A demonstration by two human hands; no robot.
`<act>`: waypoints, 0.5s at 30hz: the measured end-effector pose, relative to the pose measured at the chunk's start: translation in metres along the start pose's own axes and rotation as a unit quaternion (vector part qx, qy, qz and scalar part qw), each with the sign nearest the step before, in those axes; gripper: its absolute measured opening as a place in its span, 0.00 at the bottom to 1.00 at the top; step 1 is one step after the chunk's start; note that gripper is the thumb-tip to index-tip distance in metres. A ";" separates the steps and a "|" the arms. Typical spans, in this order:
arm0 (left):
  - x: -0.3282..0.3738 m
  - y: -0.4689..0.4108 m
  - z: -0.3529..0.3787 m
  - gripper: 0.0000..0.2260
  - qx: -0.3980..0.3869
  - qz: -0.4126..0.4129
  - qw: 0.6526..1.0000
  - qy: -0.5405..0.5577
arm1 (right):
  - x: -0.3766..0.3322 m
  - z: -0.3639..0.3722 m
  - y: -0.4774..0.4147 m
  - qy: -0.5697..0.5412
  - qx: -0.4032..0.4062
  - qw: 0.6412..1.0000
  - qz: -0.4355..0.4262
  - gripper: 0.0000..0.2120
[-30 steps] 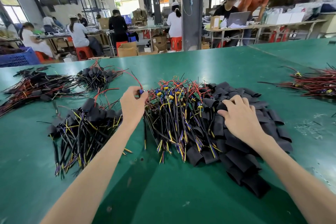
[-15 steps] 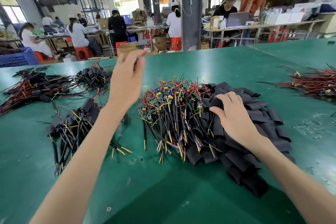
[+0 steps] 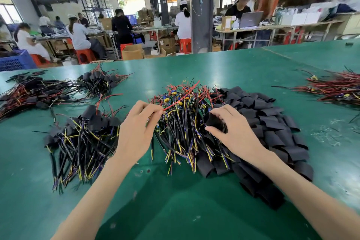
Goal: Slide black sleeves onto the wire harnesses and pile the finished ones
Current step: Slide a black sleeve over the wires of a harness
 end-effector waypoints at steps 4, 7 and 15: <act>0.006 0.002 0.001 0.11 -0.007 -0.004 1.000 0.024 | 0.000 0.000 0.000 -0.022 0.022 1.000 0.000 0.16; 0.009 0.004 0.003 0.09 -0.012 -0.002 1.000 0.021 | -0.001 -0.001 0.000 -0.039 0.029 0.999 -0.009 0.17; 0.004 0.009 0.007 0.07 -0.039 -0.009 0.999 0.008 | -0.004 -0.004 0.000 -0.075 0.060 0.995 -0.010 0.16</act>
Point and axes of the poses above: each hand's wrist, its own y-axis away from the middle knuckle, its own z-axis out of the palm, x = y × z, the point moved 2 cm from there along -y, towards the middle knuckle, and after that the axes turned 8 degrees about y, right-handed, at the moved point
